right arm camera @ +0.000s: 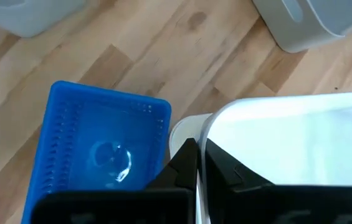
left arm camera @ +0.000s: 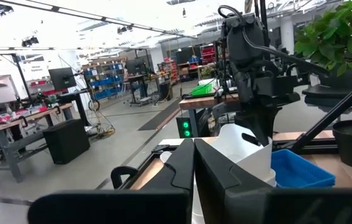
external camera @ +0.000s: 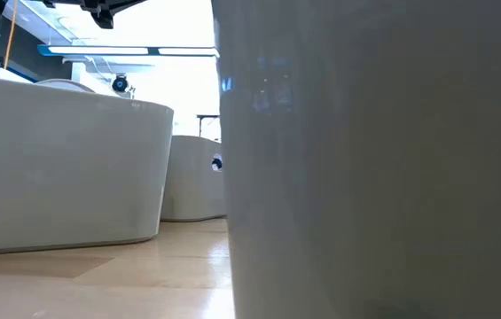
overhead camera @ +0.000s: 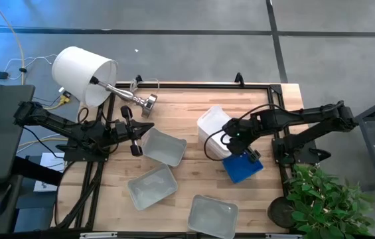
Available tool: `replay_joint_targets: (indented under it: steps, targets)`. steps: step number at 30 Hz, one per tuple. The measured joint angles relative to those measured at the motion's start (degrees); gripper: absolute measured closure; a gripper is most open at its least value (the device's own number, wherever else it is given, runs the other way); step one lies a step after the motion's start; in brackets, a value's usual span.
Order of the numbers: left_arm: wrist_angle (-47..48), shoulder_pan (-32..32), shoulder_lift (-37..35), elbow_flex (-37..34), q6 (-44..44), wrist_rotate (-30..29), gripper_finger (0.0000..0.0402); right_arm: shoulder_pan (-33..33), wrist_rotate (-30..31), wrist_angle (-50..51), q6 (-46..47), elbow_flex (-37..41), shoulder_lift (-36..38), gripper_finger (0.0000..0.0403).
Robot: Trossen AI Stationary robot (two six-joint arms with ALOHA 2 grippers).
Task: Stack baskets by color
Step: Stack the top white bin on top of the white bin
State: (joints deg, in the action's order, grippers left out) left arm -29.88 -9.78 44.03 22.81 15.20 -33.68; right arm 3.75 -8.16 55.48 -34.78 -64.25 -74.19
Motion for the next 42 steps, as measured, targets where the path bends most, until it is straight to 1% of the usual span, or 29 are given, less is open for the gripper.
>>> replay_joint_targets:
  steps: [7, 12, 15, 19, 25, 30, 33, 34, 36, 38, 40, 42]
  targets:
    - [0.01, 0.0, 0.0, 0.0, 0.02, -0.01, 0.0401, 0.0, 4.17, 0.2, 0.32, 0.0, 0.0, 0.0403]
    - [0.01, 0.0, 0.0, 0.0, 0.02, -0.21, 0.0401, 0.0, 5.19, -0.05, 0.37, 0.0, 0.0, 0.0402]
    - [0.01, 0.0, 0.0, 0.0, 0.0, -0.19, 0.0401, 0.0, 7.16, -0.15, 0.48, 0.0, 0.0, 0.0397]
    - [0.01, 0.0, 0.02, 0.0, 0.0, -0.21, 0.0401, 0.0, 9.2, -1.63, 2.58, 0.0, 0.0, 0.0369]
    - [0.01, 0.0, 0.02, 0.0, 0.02, -0.21, 0.0401, 0.0, 9.22, -3.08, 2.58, 0.0, -0.04, 0.0303]
    - [0.04, 0.0, 0.02, 0.0, 0.51, -0.21, 0.0401, 0.0, 9.08, -5.01, 1.41, 0.0, -0.04, 0.0264]
    - [0.03, 0.0, 0.02, 0.0, 0.9, -0.21, 0.0401, 0.0, 6.26, -4.64, -1.03, 0.0, -0.07, 0.0255]
    - [0.04, 0.0, 0.02, 0.0, 0.88, -0.21, 0.0401, 0.0, 6.39, -4.63, -1.06, 0.0, -0.07, 0.0254]
    - [0.02, 0.0, 0.02, 0.0, 0.9, -0.21, 0.0401, 0.04, 8.82, -4.65, -0.78, 0.0, -0.07, 0.0254]
    - [0.04, 0.0, 0.02, 0.0, 0.9, -0.22, 0.0401, 0.06, 12.49, -4.31, -1.48, -0.42, -0.09, 0.0253]
    - [0.04, 0.0, 0.02, 0.0, 1.05, -0.21, 0.0401, 0.35, 15.3, -4.32, -1.39, -2.14, -0.13, 0.0253]
    - [0.04, 0.0, 0.02, 0.0, 1.05, -0.21, 0.0401, 0.39, 16.45, -4.77, -0.08, -4.6, -0.13, 0.0253]
